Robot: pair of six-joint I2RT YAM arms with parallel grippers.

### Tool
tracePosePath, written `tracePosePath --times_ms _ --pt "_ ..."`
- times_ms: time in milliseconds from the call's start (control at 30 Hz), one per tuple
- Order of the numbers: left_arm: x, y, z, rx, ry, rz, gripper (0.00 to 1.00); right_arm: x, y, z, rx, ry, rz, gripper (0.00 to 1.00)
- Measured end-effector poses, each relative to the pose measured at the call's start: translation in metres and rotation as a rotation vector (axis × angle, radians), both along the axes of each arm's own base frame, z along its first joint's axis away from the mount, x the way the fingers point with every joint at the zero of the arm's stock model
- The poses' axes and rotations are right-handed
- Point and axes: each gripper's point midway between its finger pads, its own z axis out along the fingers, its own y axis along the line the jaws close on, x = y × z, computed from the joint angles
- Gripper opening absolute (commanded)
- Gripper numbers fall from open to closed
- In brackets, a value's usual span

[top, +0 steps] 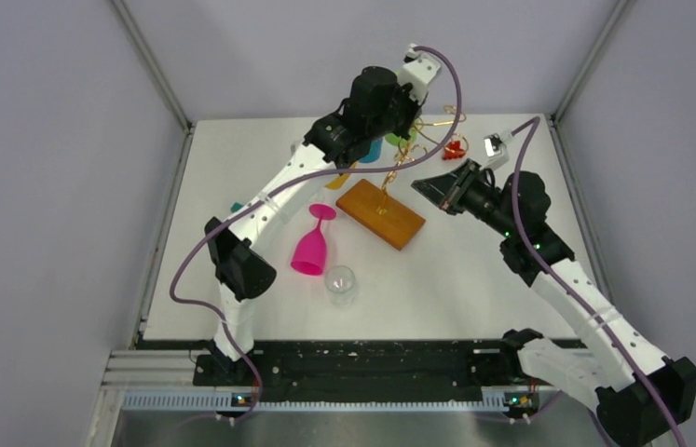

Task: Place the wine glass upside down on the wine glass rack
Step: Place the wine glass at the center of the board.

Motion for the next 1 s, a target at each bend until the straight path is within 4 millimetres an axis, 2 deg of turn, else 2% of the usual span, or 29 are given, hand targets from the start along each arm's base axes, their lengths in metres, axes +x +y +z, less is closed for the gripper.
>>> tracePosePath --times_ms 333,433,533,667,833,1000 --pt "-0.001 0.015 -0.001 -0.013 -0.031 0.036 0.00 0.002 -0.002 -0.005 -0.040 -0.023 -0.029 0.01" --pt "-0.003 0.019 -0.001 -0.014 -0.033 0.044 0.00 -0.001 -0.008 -0.003 -0.049 -0.040 -0.060 0.09" --pt "-0.006 0.024 -0.002 -0.013 -0.033 0.055 0.00 -0.004 -0.019 0.009 -0.049 -0.085 -0.110 0.17" --pt "-0.012 0.032 -0.002 -0.013 -0.035 0.063 0.00 -0.004 -0.031 0.019 -0.047 -0.126 -0.174 0.38" --pt "-0.023 0.041 -0.003 -0.012 -0.034 0.061 0.00 0.005 -0.036 0.011 -0.054 -0.090 -0.223 0.58" --pt "-0.027 0.045 -0.003 -0.021 -0.040 0.069 0.00 0.015 -0.035 0.001 -0.045 -0.037 -0.247 0.67"
